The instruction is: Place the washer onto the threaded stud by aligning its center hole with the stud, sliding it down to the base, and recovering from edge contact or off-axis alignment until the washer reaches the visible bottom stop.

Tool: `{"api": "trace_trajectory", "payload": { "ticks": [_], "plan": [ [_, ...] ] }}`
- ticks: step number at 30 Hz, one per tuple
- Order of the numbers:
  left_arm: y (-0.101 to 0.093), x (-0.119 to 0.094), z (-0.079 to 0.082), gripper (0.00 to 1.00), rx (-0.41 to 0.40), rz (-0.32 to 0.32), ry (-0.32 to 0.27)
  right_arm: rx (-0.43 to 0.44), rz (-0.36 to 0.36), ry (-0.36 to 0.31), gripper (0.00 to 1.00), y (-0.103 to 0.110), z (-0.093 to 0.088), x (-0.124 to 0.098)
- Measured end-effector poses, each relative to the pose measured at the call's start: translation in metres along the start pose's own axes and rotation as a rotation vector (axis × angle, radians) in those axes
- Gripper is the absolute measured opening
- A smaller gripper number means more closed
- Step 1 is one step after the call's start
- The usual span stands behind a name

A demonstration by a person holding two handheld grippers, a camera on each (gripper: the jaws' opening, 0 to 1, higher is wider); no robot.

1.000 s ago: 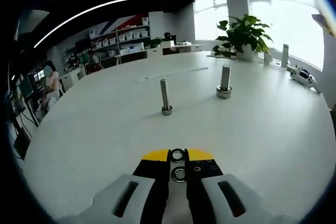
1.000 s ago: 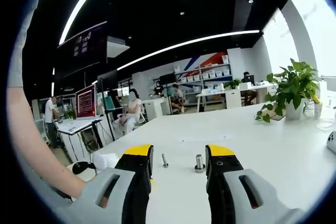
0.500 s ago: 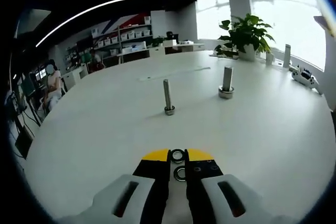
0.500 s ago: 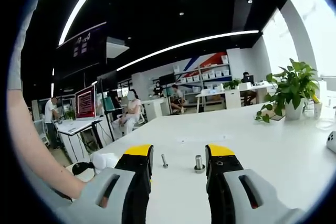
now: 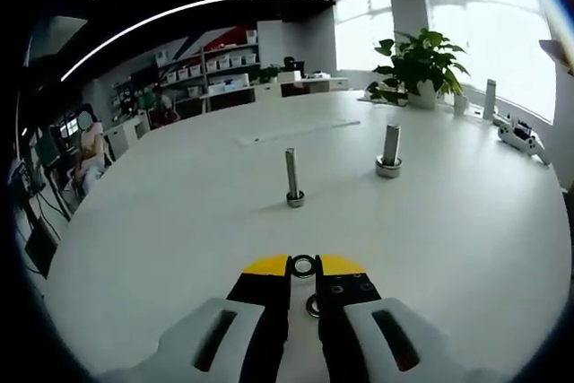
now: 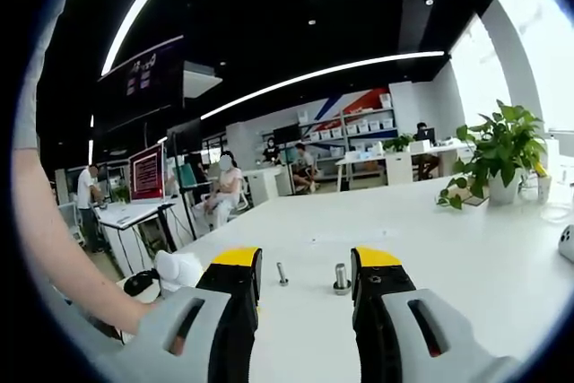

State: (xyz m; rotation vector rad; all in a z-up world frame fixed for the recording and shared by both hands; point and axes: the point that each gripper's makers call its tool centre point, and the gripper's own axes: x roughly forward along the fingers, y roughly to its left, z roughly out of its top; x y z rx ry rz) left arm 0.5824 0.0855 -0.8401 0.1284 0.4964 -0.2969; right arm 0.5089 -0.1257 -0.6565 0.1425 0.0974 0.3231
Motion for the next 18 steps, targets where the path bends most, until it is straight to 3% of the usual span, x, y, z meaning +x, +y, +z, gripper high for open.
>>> {"api": "trace_trajectory", "payload": {
  "ticks": [18],
  "plan": [
    [0.003,-0.003,0.019,0.08,0.027,-0.02,-0.015,-0.013,-0.013,0.013,0.42,-0.003,-0.002,-0.001]
  ]
}}
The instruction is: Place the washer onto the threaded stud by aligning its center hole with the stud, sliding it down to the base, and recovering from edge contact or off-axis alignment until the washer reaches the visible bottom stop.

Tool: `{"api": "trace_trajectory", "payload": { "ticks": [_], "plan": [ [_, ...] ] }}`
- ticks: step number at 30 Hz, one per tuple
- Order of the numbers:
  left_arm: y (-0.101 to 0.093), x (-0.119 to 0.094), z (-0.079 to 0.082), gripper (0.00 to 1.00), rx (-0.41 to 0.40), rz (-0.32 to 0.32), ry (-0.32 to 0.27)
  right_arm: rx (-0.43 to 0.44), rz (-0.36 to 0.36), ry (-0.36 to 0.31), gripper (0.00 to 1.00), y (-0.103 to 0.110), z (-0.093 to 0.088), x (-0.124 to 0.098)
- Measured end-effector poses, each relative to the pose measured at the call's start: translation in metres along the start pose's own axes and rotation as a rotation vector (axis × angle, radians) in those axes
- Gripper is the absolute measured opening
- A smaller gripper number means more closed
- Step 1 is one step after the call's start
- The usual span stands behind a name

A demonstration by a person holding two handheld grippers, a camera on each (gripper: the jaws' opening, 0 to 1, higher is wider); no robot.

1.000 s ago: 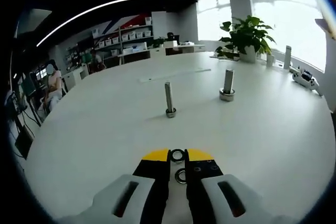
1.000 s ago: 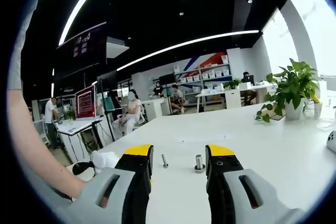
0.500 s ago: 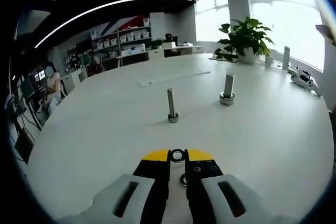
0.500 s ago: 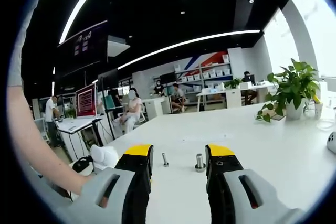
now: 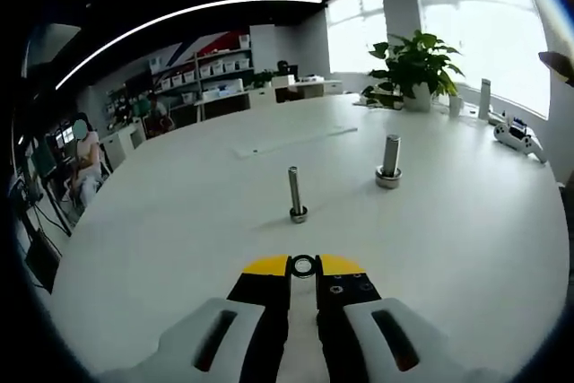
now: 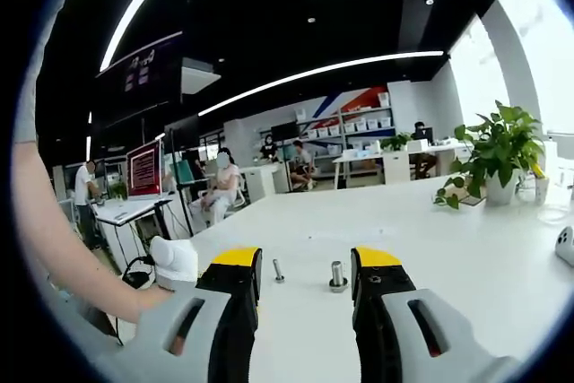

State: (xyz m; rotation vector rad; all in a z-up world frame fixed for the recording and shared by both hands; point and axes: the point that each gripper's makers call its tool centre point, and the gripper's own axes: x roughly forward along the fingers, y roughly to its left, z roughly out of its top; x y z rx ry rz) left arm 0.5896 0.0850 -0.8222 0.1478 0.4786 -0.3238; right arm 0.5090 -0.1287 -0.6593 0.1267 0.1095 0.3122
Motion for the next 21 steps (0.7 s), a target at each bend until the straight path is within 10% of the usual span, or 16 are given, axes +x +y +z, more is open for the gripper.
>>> {"api": "trace_trajectory", "payload": {
  "ticks": [21],
  "plan": [
    [0.003,0.01,0.038,0.08,0.042,-0.03,-0.038,-0.001,-0.016,0.004,0.42,-0.003,-0.001,0.0]
  ]
}}
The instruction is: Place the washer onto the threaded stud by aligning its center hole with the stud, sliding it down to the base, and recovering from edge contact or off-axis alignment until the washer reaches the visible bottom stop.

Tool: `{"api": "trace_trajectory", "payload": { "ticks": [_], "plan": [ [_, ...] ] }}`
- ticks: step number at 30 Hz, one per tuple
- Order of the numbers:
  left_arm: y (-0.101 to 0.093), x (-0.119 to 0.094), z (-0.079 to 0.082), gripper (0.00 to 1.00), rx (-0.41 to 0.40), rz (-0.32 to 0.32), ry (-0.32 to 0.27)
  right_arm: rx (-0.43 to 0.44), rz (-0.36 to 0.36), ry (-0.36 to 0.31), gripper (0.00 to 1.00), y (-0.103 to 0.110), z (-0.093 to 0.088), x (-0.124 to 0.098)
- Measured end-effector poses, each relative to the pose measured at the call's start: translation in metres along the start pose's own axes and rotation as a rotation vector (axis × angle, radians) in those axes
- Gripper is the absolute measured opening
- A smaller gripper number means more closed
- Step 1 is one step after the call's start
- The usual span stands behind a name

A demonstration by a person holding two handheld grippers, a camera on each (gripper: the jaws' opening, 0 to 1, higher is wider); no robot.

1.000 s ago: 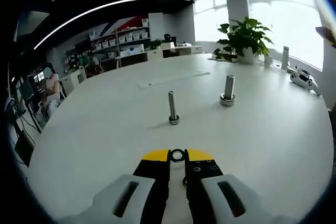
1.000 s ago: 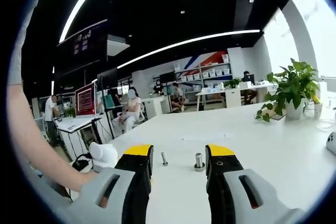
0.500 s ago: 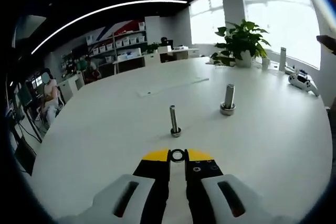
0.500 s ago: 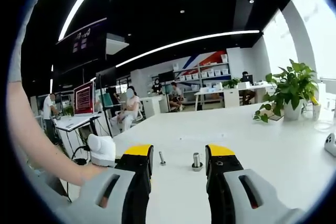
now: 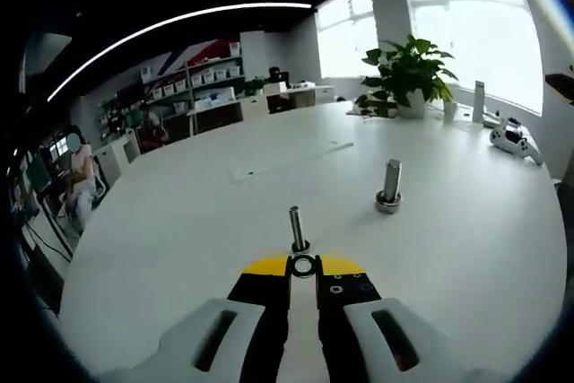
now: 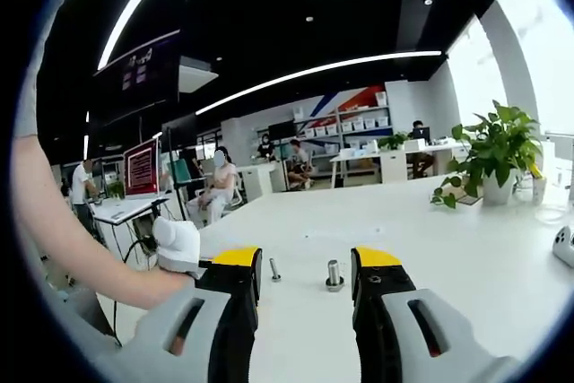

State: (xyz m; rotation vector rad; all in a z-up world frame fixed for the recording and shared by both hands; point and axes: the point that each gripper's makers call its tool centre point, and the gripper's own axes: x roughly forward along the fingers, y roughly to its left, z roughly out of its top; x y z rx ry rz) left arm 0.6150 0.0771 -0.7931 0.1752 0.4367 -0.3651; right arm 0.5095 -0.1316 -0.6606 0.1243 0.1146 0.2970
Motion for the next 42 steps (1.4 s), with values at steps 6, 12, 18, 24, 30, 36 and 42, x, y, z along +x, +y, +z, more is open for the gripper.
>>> {"api": "trace_trajectory", "payload": {
  "ticks": [6,12,18,24,30,36,42],
  "plan": [
    [0.002,0.009,0.016,0.08,0.017,-0.009,-0.015,0.001,-0.002,-0.001,0.42,-0.001,0.001,0.0],
    [0.006,0.016,0.025,0.08,0.025,-0.01,-0.019,0.002,-0.004,-0.001,0.42,-0.001,0.001,0.0],
    [0.007,0.024,0.029,0.08,0.044,-0.018,-0.005,0.002,-0.006,-0.001,0.42,-0.001,0.001,0.0],
    [0.009,0.034,0.027,0.08,0.044,-0.024,0.024,0.003,-0.01,-0.002,0.42,-0.003,0.001,0.0],
    [0.008,0.037,0.028,0.08,0.052,-0.03,0.039,0.004,-0.013,-0.002,0.42,-0.004,0.001,0.0],
    [0.004,0.041,0.028,0.08,0.07,-0.045,0.061,0.005,-0.011,0.0,0.42,-0.003,0.0,0.001],
    [0.005,0.043,0.023,0.08,0.078,-0.046,0.079,0.006,-0.013,-0.002,0.42,-0.004,0.001,0.0]
  ]
}}
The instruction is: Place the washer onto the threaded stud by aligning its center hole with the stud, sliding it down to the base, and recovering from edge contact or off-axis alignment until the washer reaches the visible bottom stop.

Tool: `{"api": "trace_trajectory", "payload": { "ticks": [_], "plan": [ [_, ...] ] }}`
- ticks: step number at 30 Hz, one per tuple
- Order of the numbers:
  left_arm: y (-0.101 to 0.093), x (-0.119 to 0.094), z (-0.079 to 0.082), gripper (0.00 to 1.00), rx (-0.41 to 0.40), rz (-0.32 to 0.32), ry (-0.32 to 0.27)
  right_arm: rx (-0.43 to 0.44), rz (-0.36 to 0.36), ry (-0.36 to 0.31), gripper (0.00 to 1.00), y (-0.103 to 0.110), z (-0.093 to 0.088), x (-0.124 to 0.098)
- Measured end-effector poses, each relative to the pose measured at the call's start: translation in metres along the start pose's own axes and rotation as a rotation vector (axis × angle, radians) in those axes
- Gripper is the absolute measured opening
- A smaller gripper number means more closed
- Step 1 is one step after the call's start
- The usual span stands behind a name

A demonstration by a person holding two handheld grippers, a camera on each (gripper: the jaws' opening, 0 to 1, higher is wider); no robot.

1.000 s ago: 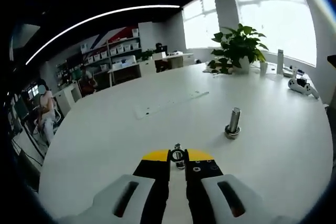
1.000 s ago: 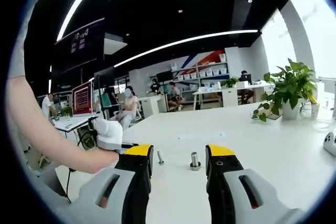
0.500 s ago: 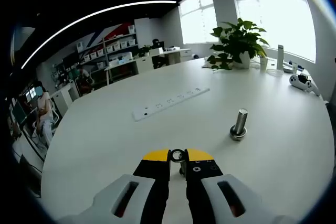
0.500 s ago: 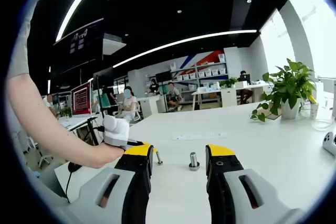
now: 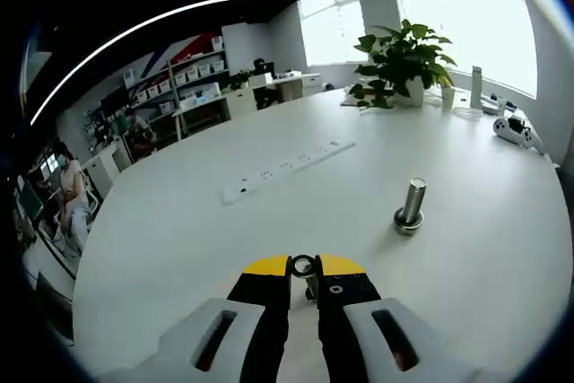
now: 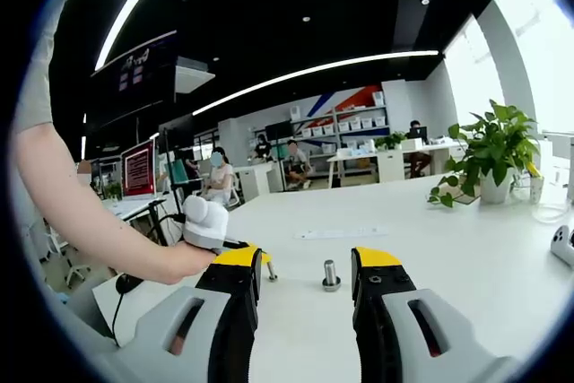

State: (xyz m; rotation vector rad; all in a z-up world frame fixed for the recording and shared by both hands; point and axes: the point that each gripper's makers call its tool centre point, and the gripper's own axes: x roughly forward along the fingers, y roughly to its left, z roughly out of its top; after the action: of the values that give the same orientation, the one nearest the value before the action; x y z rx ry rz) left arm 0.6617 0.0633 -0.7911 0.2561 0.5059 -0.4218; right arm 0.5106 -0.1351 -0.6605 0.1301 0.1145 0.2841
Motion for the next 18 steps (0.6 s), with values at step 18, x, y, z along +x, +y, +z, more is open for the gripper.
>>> {"api": "trace_trajectory", "payload": {
  "ticks": [18],
  "plan": [
    [-0.0032,0.0021,0.0,0.08,-0.003,-0.009,-0.002,-0.005,0.001,0.001,0.42,-0.0012,-0.0008,0.0003]
  ]
}}
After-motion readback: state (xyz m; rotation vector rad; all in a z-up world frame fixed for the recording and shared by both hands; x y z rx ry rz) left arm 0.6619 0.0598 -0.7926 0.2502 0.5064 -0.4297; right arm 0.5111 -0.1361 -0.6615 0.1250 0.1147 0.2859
